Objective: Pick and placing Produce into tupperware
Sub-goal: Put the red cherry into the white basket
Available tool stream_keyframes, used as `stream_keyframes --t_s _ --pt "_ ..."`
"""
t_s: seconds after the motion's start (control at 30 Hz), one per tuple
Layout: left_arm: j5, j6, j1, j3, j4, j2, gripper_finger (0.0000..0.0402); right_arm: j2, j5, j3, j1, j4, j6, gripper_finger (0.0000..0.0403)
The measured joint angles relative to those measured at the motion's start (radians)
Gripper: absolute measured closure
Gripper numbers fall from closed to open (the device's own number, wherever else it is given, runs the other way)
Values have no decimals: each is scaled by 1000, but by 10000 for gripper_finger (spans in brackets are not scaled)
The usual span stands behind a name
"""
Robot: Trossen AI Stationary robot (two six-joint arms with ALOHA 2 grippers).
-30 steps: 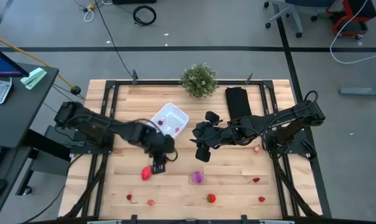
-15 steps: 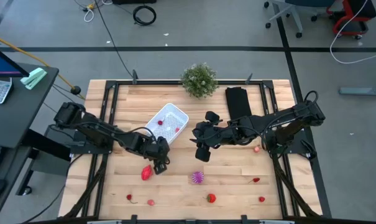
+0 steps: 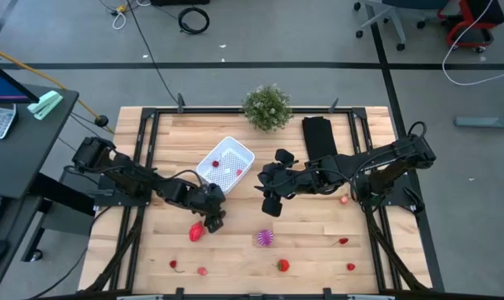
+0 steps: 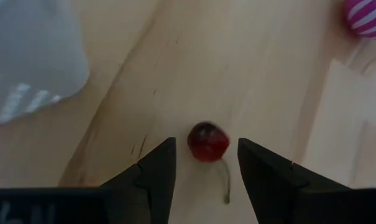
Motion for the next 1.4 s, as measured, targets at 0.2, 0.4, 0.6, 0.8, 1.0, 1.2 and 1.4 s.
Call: stream_keyframes --t_s 0.2,0.4,0.6,0.8,1.0,1.2,1.4 --pt "-16 13 0 -1 20 0 204 0 0 0 0 0 0 227" --pt "-19 12 0 -2 14 12 209 0 0 0 0 0 0 227" --pt "-28 6 0 2 35 67 214 0 0 0 0 -3 0 227" --pt "-25 18 0 5 32 59 232 0 0 0 0 -3 0 227" --pt "-2 66 -2 27 27 29 303 0 0 0 0 -3 -3 227" --pt "62 136 -2 76 22 25 392 0 0 0 0 -3 -4 227" --pt "107 208 -6 85 -14 25 353 0 0 0 0 -3 -4 227"
